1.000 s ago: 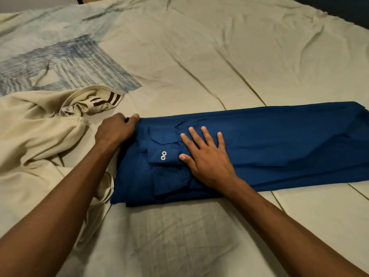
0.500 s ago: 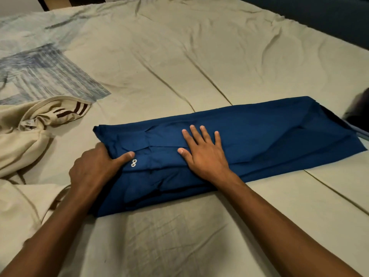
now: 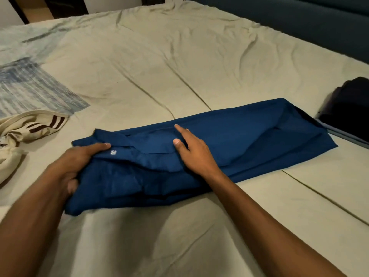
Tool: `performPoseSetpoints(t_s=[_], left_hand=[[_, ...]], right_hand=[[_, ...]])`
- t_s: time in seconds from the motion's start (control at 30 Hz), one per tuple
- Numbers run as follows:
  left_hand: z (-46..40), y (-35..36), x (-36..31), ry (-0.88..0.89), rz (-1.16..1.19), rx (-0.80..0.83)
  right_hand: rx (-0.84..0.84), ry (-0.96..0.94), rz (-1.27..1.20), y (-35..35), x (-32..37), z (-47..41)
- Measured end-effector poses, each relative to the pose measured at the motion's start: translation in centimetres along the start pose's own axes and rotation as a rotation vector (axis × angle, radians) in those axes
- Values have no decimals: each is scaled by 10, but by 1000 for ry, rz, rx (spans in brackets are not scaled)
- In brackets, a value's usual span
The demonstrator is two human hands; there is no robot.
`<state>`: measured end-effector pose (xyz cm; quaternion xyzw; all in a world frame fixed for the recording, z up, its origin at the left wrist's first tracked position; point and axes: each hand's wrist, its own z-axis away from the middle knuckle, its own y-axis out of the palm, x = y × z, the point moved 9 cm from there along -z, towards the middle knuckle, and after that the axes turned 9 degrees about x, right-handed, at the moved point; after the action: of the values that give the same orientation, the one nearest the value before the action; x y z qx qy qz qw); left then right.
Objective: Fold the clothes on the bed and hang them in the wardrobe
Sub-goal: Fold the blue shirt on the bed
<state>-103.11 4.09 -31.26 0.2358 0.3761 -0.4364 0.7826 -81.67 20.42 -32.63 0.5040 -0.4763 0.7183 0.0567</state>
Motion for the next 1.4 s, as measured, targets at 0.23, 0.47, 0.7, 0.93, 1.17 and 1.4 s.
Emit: performPoseSetpoints(t_s=[0.23, 0.47, 0.7, 0.93, 1.17, 1.4], left_hand=[[28, 141, -88, 128, 52, 282], [-20, 349, -130, 280, -44, 344], [-40, 462, -91, 364, -402, 399], [-55, 404, -41, 928, -1269, 91], [-61, 442, -29, 865, -1333, 251], [-69, 471, -15, 844, -1409, 358]], right_hand=[[-114, 220, -1244, -38, -65, 2], [-300, 49, -1724, -130, -111, 32], [-549, 115, -1761, -185, -194, 51], [-601, 98, -1869, -184, -213, 57], [-660, -29, -1764, -220, -203, 59], [-621, 29, -1767, -221, -224, 82]])
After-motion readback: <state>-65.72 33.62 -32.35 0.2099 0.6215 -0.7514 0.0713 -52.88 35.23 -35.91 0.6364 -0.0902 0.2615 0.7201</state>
